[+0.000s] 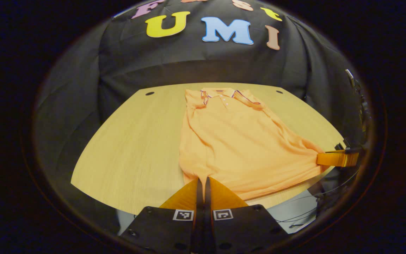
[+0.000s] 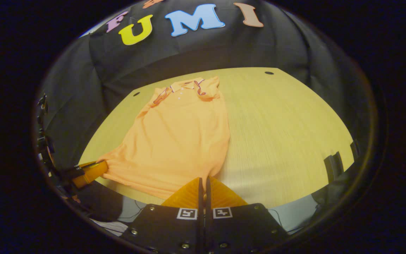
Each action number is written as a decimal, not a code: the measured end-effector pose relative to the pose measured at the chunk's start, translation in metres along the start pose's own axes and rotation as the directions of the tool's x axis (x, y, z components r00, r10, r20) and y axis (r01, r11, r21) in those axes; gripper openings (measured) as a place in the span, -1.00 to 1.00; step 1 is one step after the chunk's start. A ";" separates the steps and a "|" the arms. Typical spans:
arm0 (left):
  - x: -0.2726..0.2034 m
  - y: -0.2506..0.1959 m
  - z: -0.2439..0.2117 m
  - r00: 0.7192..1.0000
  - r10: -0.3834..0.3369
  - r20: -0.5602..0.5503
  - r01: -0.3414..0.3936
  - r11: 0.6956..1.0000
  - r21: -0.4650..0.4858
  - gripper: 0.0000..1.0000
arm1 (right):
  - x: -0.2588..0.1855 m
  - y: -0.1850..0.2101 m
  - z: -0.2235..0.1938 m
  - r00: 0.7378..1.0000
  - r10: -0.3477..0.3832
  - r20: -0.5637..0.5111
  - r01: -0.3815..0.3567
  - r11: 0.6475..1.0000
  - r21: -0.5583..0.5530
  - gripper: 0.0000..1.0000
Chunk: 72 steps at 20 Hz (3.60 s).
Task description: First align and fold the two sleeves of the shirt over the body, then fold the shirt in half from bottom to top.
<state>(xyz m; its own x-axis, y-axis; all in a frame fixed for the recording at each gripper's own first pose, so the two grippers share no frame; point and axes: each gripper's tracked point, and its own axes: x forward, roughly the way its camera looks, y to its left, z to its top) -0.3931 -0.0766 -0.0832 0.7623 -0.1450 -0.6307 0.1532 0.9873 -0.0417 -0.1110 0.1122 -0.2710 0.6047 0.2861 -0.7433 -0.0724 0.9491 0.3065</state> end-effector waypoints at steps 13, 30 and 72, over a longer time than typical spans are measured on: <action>0.053 0.007 0.149 0.989 0.013 0.149 -0.005 0.999 -0.054 -0.88 | 0.026 0.012 0.157 0.981 0.019 0.193 -0.002 0.996 -0.088 -0.96; 0.204 0.025 0.276 0.975 -0.077 0.209 0.088 0.995 -0.044 -0.87 | 0.146 0.021 0.296 0.961 -0.066 0.268 0.105 0.985 -0.136 -0.97; 0.409 0.043 0.319 0.982 -0.091 0.165 0.084 0.995 0.047 -0.30 | 0.296 -0.040 0.344 0.934 -0.294 0.201 0.323 0.937 -0.131 0.27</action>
<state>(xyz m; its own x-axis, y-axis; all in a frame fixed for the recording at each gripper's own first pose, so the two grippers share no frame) 0.1260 -0.1139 -0.0964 0.8384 -0.2426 -0.4881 0.2459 0.9675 -0.0584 0.3440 0.1139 -0.2986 0.7458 -0.0385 -0.6650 0.0237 0.9992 -0.0312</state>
